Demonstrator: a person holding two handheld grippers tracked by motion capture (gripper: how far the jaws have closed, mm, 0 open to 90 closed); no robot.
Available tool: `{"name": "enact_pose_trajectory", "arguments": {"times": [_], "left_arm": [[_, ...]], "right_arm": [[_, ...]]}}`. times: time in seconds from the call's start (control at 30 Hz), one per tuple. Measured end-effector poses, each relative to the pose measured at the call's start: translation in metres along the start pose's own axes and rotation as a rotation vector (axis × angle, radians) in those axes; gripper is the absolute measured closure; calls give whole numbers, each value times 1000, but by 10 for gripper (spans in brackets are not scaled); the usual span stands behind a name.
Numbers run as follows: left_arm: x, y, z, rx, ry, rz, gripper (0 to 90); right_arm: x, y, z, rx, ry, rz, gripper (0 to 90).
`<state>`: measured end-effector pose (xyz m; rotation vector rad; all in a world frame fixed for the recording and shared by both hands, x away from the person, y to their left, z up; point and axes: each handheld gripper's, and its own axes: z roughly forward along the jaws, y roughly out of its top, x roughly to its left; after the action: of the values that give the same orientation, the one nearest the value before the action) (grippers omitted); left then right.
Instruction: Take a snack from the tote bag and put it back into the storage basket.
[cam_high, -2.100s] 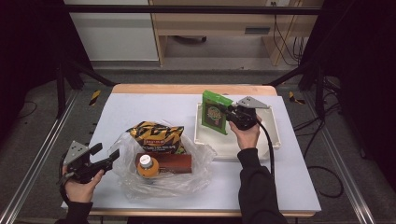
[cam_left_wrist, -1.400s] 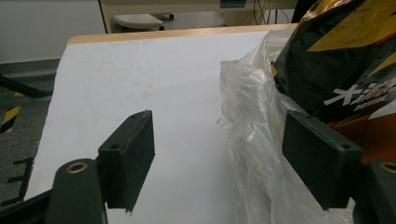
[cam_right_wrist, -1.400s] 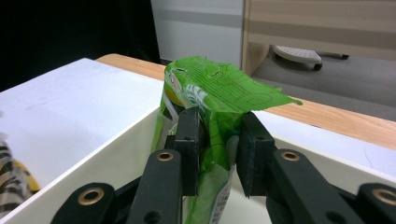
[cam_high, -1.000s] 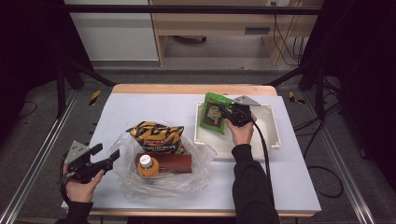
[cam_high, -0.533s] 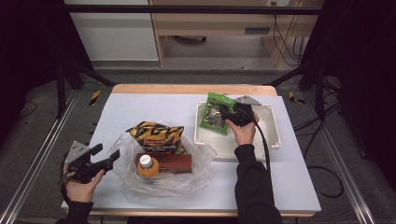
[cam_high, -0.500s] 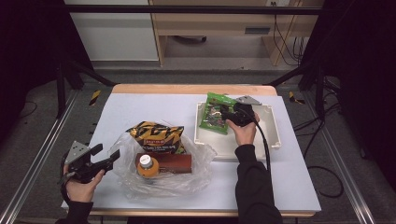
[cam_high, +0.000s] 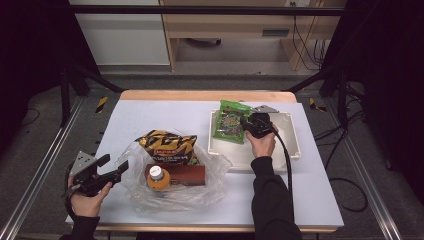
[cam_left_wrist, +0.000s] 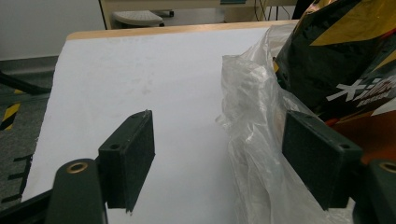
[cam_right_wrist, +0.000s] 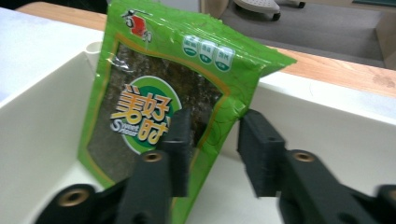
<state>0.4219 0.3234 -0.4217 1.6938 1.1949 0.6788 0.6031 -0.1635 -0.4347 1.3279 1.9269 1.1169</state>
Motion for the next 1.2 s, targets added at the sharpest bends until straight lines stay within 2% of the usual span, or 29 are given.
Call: {"name": "enact_pose_trajectory", "arguments": {"times": [0.23, 0.5, 0.63, 0.67, 0.73, 0.8, 1.13, 1.2], "left_arm": [[0, 0, 0, 0, -2, 0, 250], [0, 0, 0, 0, -3, 0, 250], [0, 0, 0, 1, -2, 1, 250], [-1, 0, 0, 1, -2, 0, 250], [-1, 0, 0, 1, -2, 0, 250], [-1, 0, 0, 2, -2, 1, 250], [0, 0, 0, 0, -1, -1, 250], [0, 1, -1, -2, 0, -3, 250]], "right_arm": [[1, 0, 6, -28, -4, 6, 752], [9, 3, 11, -96, 48, -3, 770], [8, 2, 8, -90, 46, -7, 691], [7, 2, 6, -76, 40, -15, 613], [7, 1, 5, -69, 40, -19, 604], [5, -1, 4, -47, 35, -26, 550], [7, -8, 11, 11, 44, -17, 488], [7, -8, 10, 8, 48, -19, 485]]}}
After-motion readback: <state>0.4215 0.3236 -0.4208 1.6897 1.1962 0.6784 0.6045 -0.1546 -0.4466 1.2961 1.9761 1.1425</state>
